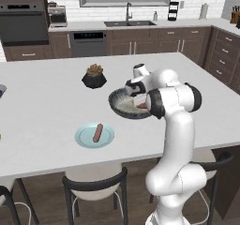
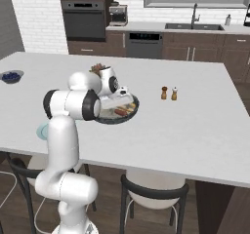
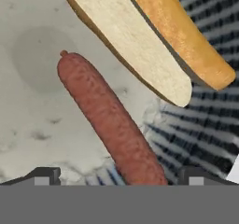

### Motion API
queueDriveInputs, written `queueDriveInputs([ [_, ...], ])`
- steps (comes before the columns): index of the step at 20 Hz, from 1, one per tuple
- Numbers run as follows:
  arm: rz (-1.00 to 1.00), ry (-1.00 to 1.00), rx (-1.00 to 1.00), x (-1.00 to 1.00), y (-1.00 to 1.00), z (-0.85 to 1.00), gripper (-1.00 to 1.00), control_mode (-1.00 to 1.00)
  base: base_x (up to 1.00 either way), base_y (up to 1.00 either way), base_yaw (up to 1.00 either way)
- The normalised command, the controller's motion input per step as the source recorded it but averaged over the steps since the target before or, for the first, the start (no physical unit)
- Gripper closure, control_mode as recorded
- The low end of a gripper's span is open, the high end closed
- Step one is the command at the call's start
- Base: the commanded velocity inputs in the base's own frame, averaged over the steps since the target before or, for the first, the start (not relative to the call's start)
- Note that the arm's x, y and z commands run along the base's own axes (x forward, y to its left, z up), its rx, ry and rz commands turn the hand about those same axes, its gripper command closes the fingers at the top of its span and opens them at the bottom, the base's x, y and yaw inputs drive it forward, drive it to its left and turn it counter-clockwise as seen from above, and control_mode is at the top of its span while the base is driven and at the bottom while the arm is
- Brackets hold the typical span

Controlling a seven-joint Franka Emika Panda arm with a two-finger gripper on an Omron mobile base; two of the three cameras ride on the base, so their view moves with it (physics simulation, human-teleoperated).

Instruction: Place one bun and one sausage from the bowl on each plate.

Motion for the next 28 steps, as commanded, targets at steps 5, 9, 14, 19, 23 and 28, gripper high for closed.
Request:
queueDriveInputs([
  [5, 0.0, 0.0, 0.0, -0.18, 0.05, -0.04, -1.0, -1.0, 0.0, 0.0, 0.0],
  [9, 0.0, 0.01, 0.0, 0.48, -0.01, -0.17, -1.0, -1.0, 0.0, 0.0, 0.0],
  [14, -0.01, 0.0, 0.0, 0.52, -0.09, -0.17, -1.0, -1.0, 0.0, 0.0, 0.0],
  [19, -0.03, 0.0, 0.0, 0.11, -0.01, -0.27, -1.0, -1.0, 0.0, 0.0, 0.0],
  [23, -0.11, 0.0, 0.0, -0.23, 0.0, -0.3, -1.0, -1.0, 0.0, 0.0, 0.0],
  [28, -0.1, 0.0, 0.0, 0.0, 0.0, -0.22, 1.0, -1.0, 0.0, 0.0, 0.0],
])
